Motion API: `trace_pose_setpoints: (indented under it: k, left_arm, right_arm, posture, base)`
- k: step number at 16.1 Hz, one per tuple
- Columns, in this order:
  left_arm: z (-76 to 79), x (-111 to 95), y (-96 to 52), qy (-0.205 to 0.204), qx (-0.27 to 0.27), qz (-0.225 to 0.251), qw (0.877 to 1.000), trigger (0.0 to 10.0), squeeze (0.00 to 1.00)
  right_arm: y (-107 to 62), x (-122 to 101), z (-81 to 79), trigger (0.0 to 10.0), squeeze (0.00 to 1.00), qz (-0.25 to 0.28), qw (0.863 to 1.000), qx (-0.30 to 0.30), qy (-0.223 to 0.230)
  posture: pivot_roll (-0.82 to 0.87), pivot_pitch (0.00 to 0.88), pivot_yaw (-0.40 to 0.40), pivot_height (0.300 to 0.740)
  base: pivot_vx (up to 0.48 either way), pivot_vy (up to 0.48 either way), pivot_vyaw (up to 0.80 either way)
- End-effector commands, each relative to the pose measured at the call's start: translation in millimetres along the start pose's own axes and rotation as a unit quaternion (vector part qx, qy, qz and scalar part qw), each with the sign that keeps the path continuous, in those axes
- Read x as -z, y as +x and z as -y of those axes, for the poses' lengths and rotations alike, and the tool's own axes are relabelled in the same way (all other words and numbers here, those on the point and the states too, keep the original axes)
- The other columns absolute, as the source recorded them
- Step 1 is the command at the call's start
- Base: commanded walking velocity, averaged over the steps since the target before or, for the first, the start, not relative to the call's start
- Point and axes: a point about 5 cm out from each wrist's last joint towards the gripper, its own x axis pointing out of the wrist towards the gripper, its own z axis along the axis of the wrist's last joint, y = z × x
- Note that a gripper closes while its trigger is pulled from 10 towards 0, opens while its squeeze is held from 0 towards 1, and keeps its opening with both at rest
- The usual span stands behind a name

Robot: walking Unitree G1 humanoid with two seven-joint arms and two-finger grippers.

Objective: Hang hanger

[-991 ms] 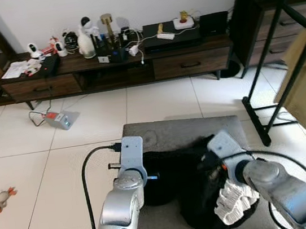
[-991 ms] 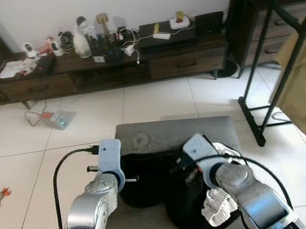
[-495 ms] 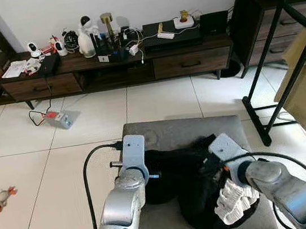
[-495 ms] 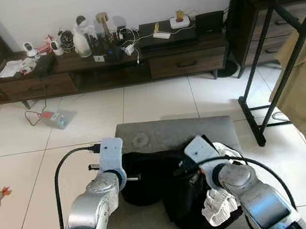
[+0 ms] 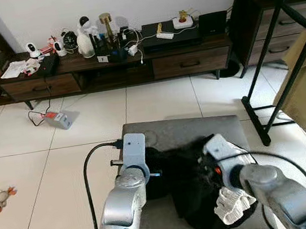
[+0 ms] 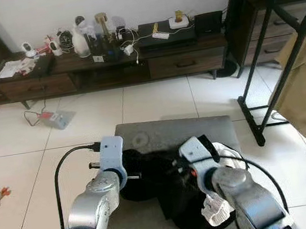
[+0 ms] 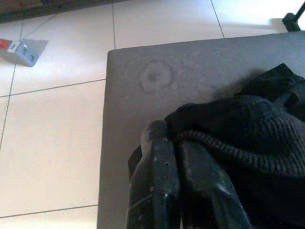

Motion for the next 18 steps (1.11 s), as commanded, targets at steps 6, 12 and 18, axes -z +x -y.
trace_pose_setpoints:
  k: [6, 12, 18]
  left_arm:
    - [2.7, 0, -3.2, 0.0, 0.007, 0.002, 1.0, 0.0, 0.0]
    - [4.8, 0, -3.7, -0.002, 0.011, 0.001, 1.0, 0.0, 0.0]
    - [7.8, 1, -3.8, -0.001, 0.019, -0.001, 1.0, 0.0, 0.0]
  right_arm:
    - [2.8, 17, -6.0, 10.0, 1.0, -0.05, 0.998, -0.014, -0.032]
    - [1.8, 5, 4.2, 10.0, 0.99, -0.021, 0.999, 0.028, -0.018]
    - [-11.1, -8, -10.3, 10.0, 0.0, 0.01, 0.998, -0.049, -0.045]
  posture:
    - [0.07, 0.193, 0.023, 0.74]
    - [0.07, 0.197, 0.022, 0.74]
    - [0.06, 0.202, 0.023, 0.74]
  base:
    - [0.0, 0.0, 0.0]
    - [0.0, 0.0, 0.0]
    - [0.0, 0.0, 0.0]
